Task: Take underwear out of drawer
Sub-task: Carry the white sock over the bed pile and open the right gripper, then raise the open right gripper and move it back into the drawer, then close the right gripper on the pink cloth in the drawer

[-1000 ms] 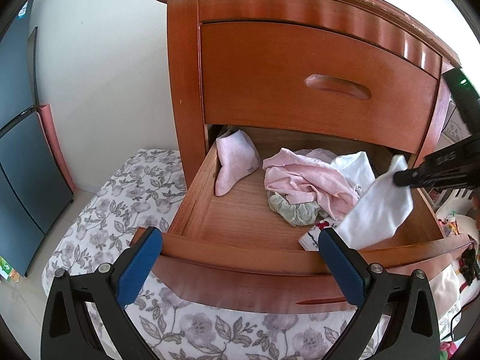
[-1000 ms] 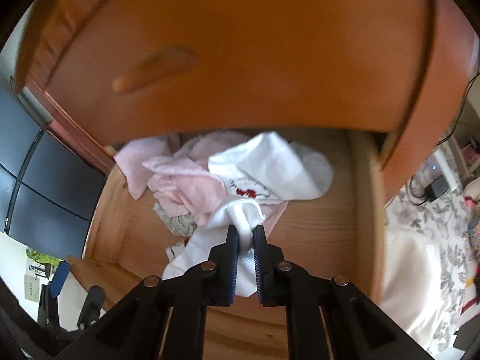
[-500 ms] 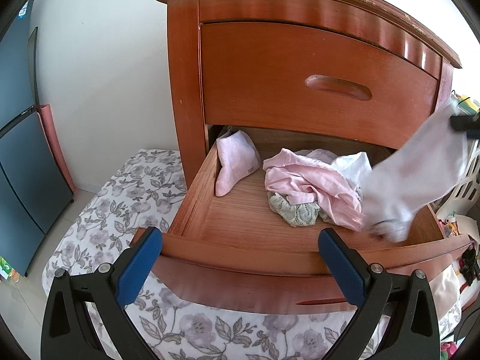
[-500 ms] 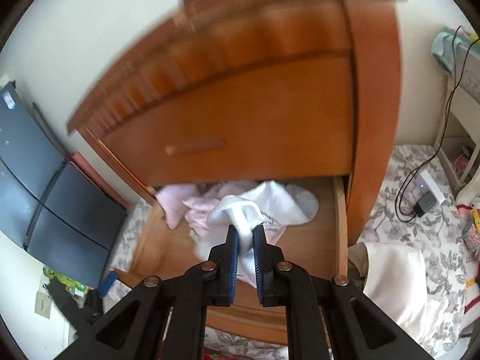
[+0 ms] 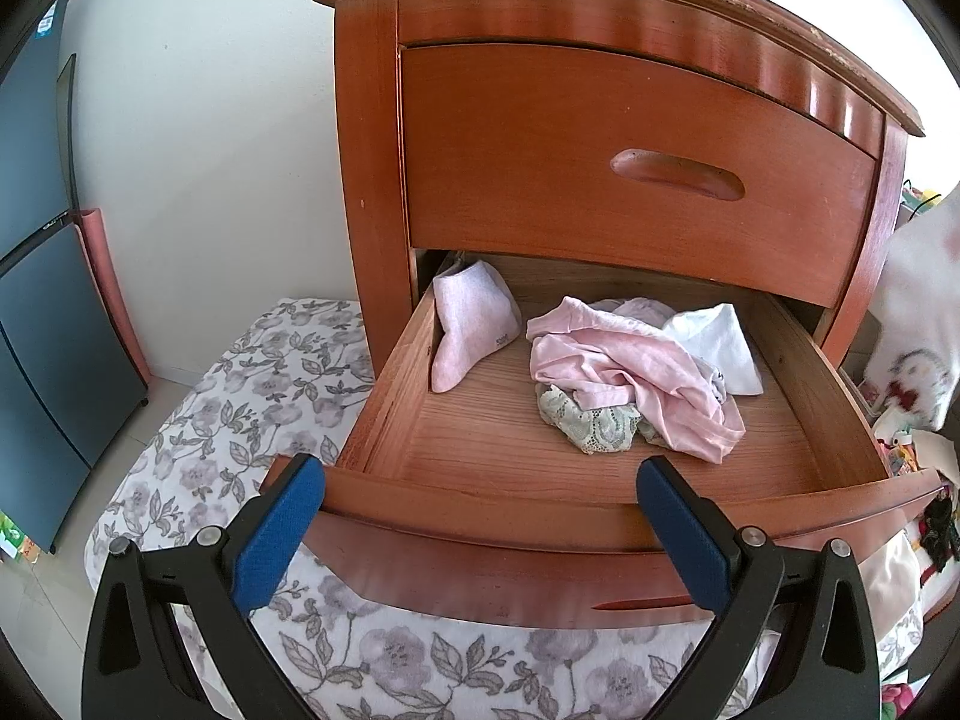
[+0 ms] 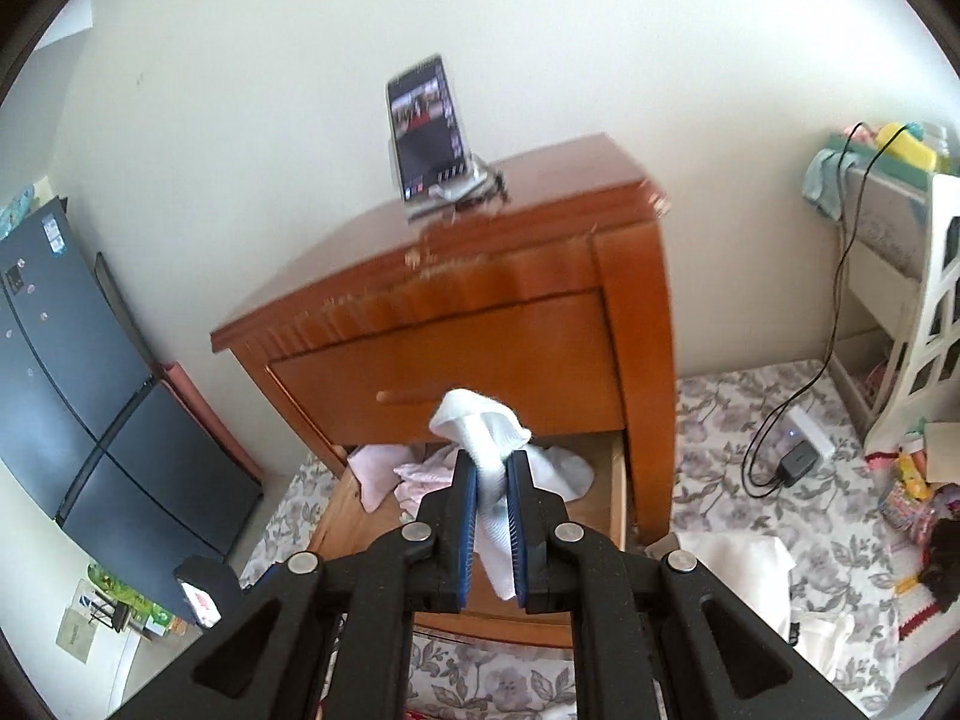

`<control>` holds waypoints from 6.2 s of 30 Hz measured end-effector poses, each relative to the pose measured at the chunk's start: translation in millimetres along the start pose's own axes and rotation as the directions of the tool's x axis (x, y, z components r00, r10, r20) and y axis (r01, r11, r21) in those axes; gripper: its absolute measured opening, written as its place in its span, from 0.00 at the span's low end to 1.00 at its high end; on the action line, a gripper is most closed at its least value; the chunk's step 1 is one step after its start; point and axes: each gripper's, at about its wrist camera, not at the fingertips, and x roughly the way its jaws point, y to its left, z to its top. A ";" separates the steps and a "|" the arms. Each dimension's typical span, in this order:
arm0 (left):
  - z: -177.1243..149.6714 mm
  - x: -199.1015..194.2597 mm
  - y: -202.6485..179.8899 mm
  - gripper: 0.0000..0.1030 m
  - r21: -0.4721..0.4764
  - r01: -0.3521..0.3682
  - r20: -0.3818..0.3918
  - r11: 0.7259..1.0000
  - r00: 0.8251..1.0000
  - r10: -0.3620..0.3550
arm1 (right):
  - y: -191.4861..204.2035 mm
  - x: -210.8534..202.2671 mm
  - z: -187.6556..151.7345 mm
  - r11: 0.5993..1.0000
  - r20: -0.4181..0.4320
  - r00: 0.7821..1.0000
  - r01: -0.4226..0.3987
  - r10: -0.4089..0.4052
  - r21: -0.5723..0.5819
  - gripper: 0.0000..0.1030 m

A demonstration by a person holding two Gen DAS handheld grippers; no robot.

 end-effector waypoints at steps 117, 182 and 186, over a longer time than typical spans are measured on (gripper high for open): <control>0.4 0.7 -0.5 1.00 0.001 0.000 -0.002 1.000 1.000 0.000 | -98.8 17.5 -55.3 0.915 -0.157 0.901 0.401 -0.403 -0.046 1.00; 1.2 2.1 0.4 1.00 0.008 0.008 -0.004 1.000 1.000 -0.008 | 37.1 318.7 -97.8 0.957 -0.638 0.724 0.113 -0.262 -0.266 0.46; 1.1 2.2 0.5 1.00 0.009 0.008 -0.003 1.000 1.000 -0.008 | 41.2 325.9 -101.9 0.947 -0.643 0.710 0.115 -0.289 -0.299 0.40</control>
